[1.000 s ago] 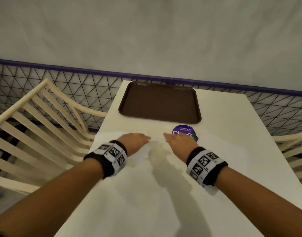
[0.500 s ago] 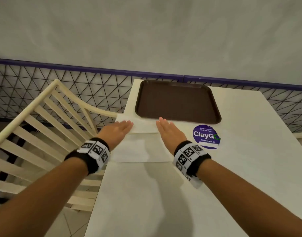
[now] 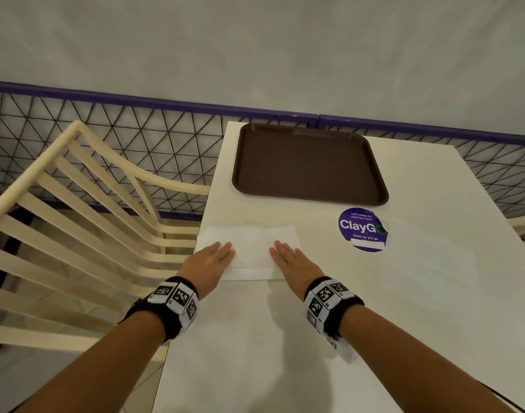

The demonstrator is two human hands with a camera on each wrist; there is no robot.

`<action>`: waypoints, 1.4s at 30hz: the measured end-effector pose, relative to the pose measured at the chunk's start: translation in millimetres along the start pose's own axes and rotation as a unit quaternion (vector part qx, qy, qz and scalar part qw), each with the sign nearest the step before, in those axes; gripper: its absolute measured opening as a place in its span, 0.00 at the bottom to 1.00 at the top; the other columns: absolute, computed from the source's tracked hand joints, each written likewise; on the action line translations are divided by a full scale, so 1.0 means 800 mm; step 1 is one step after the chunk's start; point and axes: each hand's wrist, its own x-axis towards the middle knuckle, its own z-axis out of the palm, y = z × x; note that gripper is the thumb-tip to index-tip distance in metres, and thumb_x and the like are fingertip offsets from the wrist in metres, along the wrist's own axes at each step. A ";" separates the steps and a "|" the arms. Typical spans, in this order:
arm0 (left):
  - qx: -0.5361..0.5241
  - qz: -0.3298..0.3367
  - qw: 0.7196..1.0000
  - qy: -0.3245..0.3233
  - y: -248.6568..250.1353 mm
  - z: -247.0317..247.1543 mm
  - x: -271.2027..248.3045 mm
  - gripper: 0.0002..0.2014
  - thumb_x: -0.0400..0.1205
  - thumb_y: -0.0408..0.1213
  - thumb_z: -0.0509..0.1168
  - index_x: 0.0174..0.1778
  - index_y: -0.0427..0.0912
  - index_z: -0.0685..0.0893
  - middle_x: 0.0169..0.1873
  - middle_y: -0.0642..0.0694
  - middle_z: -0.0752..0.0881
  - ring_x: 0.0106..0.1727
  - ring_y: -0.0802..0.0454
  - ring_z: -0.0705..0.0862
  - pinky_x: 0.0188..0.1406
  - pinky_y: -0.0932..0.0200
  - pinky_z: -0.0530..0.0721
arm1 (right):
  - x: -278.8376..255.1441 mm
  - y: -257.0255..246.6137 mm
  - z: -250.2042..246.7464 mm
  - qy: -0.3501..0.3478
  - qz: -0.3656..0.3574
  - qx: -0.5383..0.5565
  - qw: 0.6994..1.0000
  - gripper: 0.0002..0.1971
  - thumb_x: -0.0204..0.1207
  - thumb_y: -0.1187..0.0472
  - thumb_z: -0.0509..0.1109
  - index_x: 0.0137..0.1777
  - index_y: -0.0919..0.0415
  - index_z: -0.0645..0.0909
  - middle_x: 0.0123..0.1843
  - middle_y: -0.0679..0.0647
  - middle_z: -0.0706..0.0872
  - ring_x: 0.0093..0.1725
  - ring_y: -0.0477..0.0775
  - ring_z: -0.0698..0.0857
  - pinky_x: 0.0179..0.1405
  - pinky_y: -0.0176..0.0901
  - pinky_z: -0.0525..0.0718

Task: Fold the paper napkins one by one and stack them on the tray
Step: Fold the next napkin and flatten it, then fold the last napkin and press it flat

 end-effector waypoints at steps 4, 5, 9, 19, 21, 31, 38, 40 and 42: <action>-0.008 0.004 0.999 0.030 0.005 -0.001 -0.002 0.30 0.45 0.25 0.83 0.45 0.34 0.91 0.47 0.40 0.91 0.43 0.43 0.91 0.32 0.54 0.88 | 0.002 0.004 0.004 0.015 -0.005 0.020 1.000 0.36 0.77 0.81 0.45 0.83 0.63 0.36 0.84 0.59 0.35 0.84 0.55 0.40 0.83 0.45 0.41; -0.009 0.003 1.000 0.022 0.005 0.000 -0.003 0.27 0.47 0.26 0.83 0.45 0.34 0.91 0.46 0.40 0.91 0.42 0.42 0.91 0.33 0.53 0.89 | 0.001 0.005 0.005 0.017 -0.007 0.027 0.999 0.37 0.77 0.81 0.45 0.83 0.62 0.37 0.84 0.58 0.35 0.84 0.55 0.40 0.83 0.45 0.40; -0.026 -0.008 0.999 -0.038 0.010 0.002 -0.011 0.21 0.72 0.48 0.59 0.39 0.36 0.92 0.42 0.42 0.91 0.39 0.43 0.91 0.33 0.53 0.89 | -0.004 0.012 0.007 0.029 -0.001 0.072 0.997 0.36 0.78 0.77 0.47 0.83 0.60 0.38 0.85 0.56 0.37 0.85 0.52 0.40 0.83 0.44 0.40; -0.064 0.032 0.997 0.020 0.094 -0.068 0.054 0.22 0.69 0.51 0.53 0.32 0.46 0.91 0.37 0.49 0.90 0.39 0.46 0.89 0.42 0.54 0.86 | -0.118 0.154 0.045 0.032 0.264 0.117 0.957 0.33 0.85 0.56 0.54 0.83 0.64 0.41 0.84 0.62 0.40 0.84 0.59 0.45 0.83 0.50 0.47; -0.085 0.081 0.993 0.018 0.126 -0.074 0.072 0.20 0.69 0.49 0.54 0.32 0.46 0.90 0.37 0.48 0.90 0.39 0.48 0.89 0.42 0.57 0.86 | -0.147 0.186 0.067 0.008 0.318 0.140 0.938 0.38 0.83 0.49 0.57 0.83 0.63 0.40 0.84 0.62 0.41 0.84 0.60 0.46 0.83 0.51 0.48; -0.099 0.206 0.972 -0.048 0.245 -0.061 0.114 0.22 0.66 0.54 0.53 0.45 0.50 0.87 0.42 0.53 0.89 0.41 0.56 0.89 0.38 0.66 0.86 | -0.195 0.206 0.106 0.014 0.247 0.132 0.960 0.19 0.84 0.64 0.52 0.74 0.63 0.69 0.74 0.59 0.71 0.74 0.57 0.70 0.70 0.46 0.70; -0.131 0.126 0.975 -0.125 0.297 -0.051 0.112 0.38 0.79 0.49 0.63 0.82 0.49 0.51 0.82 0.51 0.51 0.81 0.55 0.55 0.78 0.61 0.58 | -0.215 0.194 0.114 0.085 0.175 0.090 0.977 0.17 0.35 0.58 0.87 0.23 0.57 0.84 0.24 0.48 0.83 0.24 0.45 0.83 0.16 0.29 0.73; -0.126 0.125 0.976 -0.124 0.309 -0.050 0.112 0.39 0.80 0.47 0.62 0.82 0.50 0.47 0.82 0.52 0.47 0.82 0.55 0.53 0.79 0.61 0.55 | -0.223 0.193 0.117 0.126 0.147 0.080 0.978 0.12 0.48 0.61 0.84 0.30 0.60 0.85 0.29 0.51 0.86 0.30 0.49 0.86 0.23 0.34 0.76; -0.127 0.115 0.976 -0.133 0.317 -0.048 0.113 0.36 0.82 0.44 0.61 0.82 0.49 0.49 0.82 0.51 0.49 0.82 0.55 0.53 0.79 0.61 0.55 | -0.233 0.193 0.118 0.122 0.128 0.157 0.972 0.09 0.75 0.64 0.65 0.53 0.65 0.81 0.51 0.58 0.86 0.52 0.57 0.83 0.42 0.41 0.75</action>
